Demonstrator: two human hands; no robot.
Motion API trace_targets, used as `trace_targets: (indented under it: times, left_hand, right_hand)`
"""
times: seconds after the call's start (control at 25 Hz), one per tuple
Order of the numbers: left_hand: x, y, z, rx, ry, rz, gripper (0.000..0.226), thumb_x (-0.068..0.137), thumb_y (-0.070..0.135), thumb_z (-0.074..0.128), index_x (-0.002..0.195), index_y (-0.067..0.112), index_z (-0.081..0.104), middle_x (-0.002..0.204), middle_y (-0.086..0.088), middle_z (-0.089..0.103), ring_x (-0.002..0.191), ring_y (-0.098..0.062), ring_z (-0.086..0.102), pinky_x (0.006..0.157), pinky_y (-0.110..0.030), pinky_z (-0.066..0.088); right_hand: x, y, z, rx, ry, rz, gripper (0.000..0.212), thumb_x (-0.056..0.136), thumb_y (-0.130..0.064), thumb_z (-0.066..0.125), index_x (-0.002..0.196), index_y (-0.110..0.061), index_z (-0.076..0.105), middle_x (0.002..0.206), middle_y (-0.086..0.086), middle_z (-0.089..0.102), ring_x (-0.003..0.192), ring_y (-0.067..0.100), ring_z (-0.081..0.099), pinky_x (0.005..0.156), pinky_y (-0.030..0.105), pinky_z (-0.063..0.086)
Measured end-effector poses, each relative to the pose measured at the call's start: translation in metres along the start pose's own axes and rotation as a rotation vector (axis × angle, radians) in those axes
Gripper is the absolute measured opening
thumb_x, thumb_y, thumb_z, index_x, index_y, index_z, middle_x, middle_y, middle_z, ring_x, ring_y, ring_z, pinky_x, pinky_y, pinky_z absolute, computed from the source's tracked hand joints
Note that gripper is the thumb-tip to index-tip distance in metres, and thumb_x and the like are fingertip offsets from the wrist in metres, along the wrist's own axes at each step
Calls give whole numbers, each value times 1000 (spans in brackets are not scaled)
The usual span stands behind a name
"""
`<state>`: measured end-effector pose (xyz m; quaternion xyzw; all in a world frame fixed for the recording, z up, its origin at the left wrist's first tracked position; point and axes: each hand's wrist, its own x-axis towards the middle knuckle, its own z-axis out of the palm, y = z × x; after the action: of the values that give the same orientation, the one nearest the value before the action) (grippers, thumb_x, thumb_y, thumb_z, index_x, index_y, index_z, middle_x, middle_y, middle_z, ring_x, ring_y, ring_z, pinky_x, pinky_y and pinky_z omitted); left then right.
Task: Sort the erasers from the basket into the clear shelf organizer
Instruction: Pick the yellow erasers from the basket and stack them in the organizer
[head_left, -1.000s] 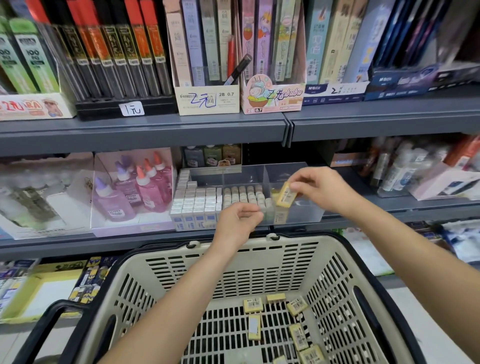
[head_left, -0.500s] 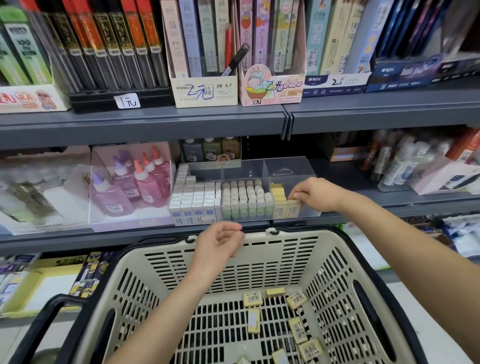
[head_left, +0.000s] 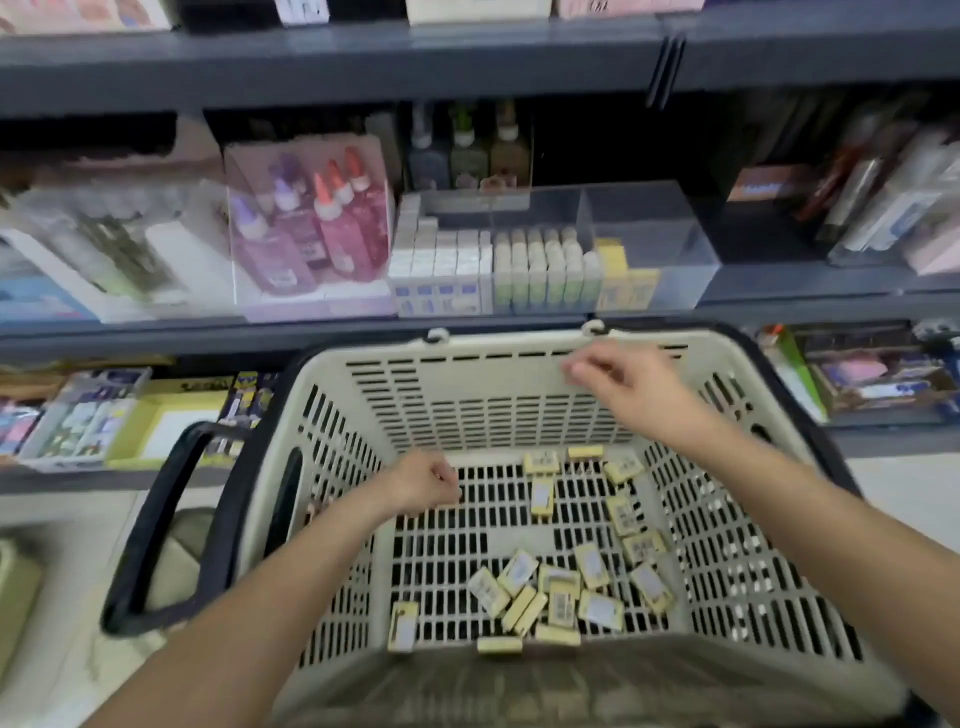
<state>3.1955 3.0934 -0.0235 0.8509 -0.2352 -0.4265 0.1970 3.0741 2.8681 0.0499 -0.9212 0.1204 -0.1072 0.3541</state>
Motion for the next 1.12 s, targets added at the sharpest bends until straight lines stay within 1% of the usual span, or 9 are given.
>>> trace_targets:
  times: [0.12,0.2,0.28,0.44,0.6,0.76,0.92,1.04,1.12]
  left_hand:
    - [0,-35,20,142,-100,-206,14,86,21,64,99,17,62,89,2,60,74,-11,57,68,-25,51]
    - [-3,-51,37,274,-210,-220,20,84,17,66,103,19,61,97,2,59,83,-13,59,72,-27,49]
    - [-3,-58,50,425,-317,-179,31,82,12,67,111,18,60,109,-1,59,92,-16,59,75,-27,47]
    - [-2,-61,54,480,-368,-169,34,82,5,66,114,12,59,118,-6,58,91,-17,56,80,-28,49]
    - [-3,-64,60,549,-413,-174,32,84,6,64,115,11,60,123,-6,56,101,-20,56,84,-29,48]
    - [-4,-63,62,522,-426,-158,21,85,4,61,104,12,59,115,-7,57,97,-20,56,80,-28,47]
    - [-1,-53,55,162,-374,-173,14,88,6,56,89,20,54,100,-3,58,79,-14,57,66,-25,51]
    - [3,-40,47,-176,-254,-137,12,88,11,59,88,23,59,105,-2,60,90,-16,58,79,-31,53]
    - [5,-35,43,-411,-178,-130,11,88,12,60,91,22,63,107,0,59,99,-18,56,80,-34,53]
  right_hand:
    - [-30,10,72,-84,-464,-3,20,92,-28,54,105,-21,67,102,-9,67,86,2,57,80,18,44]
    - [-43,21,104,-184,-753,18,24,93,-29,54,110,-17,64,110,-2,65,93,8,57,83,22,45]
    - [-52,34,121,-274,-876,59,29,93,-30,52,118,-16,59,117,2,61,103,16,57,88,28,46]
    - [-59,46,133,-304,-871,96,36,93,-30,52,127,-18,52,129,1,53,116,19,51,96,34,43]
    - [-68,43,139,-336,-877,12,36,90,-30,57,124,-18,54,122,3,51,111,20,50,91,31,43]
    - [-81,39,146,-367,-1011,7,42,83,-33,67,122,-25,53,118,2,46,109,21,47,90,36,44]
    - [-84,39,147,-406,-1012,-22,44,84,-31,66,125,-28,51,121,2,45,112,21,46,91,36,42]
    - [-82,39,145,-415,-1009,-58,41,87,-23,63,126,-27,51,122,2,46,115,21,46,90,33,40]
    - [-82,37,146,-488,-1002,-105,41,88,-21,61,126,-24,50,122,4,48,114,22,47,86,33,40]
